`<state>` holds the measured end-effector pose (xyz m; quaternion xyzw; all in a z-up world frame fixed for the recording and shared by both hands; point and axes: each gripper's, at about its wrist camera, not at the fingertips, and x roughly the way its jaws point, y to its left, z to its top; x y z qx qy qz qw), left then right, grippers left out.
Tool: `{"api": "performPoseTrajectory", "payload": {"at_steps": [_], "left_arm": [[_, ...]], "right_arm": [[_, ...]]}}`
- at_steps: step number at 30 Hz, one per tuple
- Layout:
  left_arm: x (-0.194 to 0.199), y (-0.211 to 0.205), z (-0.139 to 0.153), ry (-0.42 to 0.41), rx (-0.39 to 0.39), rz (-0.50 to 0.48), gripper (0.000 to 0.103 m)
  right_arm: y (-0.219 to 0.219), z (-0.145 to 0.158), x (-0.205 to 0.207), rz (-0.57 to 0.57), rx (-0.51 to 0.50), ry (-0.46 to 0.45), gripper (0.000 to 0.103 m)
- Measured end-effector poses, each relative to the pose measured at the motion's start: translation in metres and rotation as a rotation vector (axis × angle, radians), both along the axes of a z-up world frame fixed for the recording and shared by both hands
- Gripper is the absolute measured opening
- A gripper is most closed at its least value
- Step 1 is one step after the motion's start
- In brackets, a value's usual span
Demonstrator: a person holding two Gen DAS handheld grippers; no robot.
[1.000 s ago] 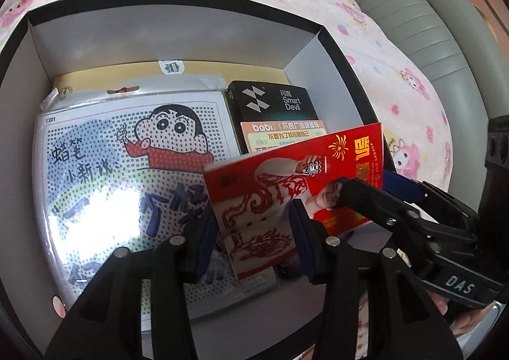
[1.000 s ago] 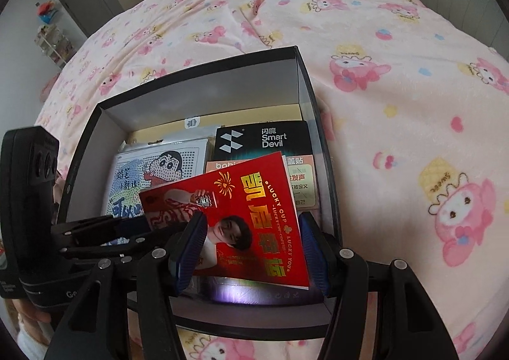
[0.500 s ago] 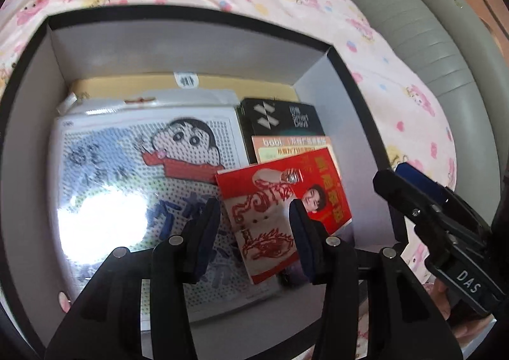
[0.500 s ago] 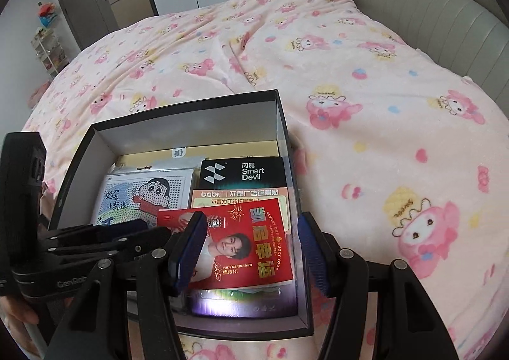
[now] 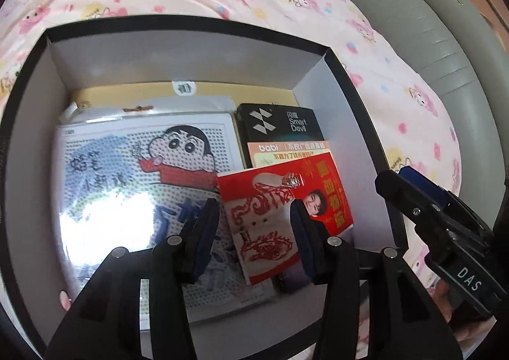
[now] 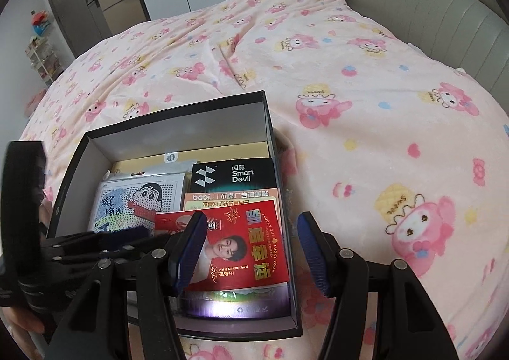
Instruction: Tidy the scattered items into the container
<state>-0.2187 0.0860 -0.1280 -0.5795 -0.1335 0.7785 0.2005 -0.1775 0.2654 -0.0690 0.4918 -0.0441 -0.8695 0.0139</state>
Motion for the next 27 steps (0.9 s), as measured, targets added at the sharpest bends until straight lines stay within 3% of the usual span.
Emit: {"api": "performPoseTrajectory", "payload": {"at_steps": [4, 10, 13, 16, 17, 20, 22, 25, 27], "left_arm": [[-0.002, 0.016, -0.006, -0.041, 0.033, -0.066, 0.046], [0.009, 0.024, -0.002, -0.018, 0.035, -0.120, 0.046], [0.012, 0.016, 0.010, 0.038, 0.009, -0.090, 0.046], [0.023, 0.008, 0.037, 0.145, -0.028, -0.054, 0.049], [0.028, 0.005, 0.050, 0.195, -0.048, -0.033, 0.052], [0.043, -0.009, 0.081, 0.330, -0.137, 0.033, 0.077], [0.052, -0.013, 0.101, 0.421, -0.185, 0.080, 0.082], [0.064, -0.025, 0.131, 0.515, -0.215, 0.146, 0.099], [0.066, -0.028, 0.143, 0.561, -0.221, 0.175, 0.101]], "right_arm": [[-0.002, -0.002, -0.001, 0.002, 0.006, -0.007, 0.056], [0.001, -0.006, -0.002, -0.003, -0.001, -0.027, 0.056], [0.003, -0.006, -0.001, -0.008, -0.016, -0.025, 0.056], [0.003, 0.001, 0.003, -0.009, -0.030, 0.000, 0.056], [0.003, 0.007, 0.008, -0.009, -0.031, 0.024, 0.056], [0.002, 0.027, 0.018, -0.017, -0.018, 0.093, 0.062], [0.001, 0.046, 0.028, -0.030, -0.008, 0.163, 0.065], [-0.002, 0.072, 0.046, -0.061, 0.003, 0.251, 0.080], [-0.004, 0.085, 0.054, -0.075, 0.002, 0.291, 0.080]]}}
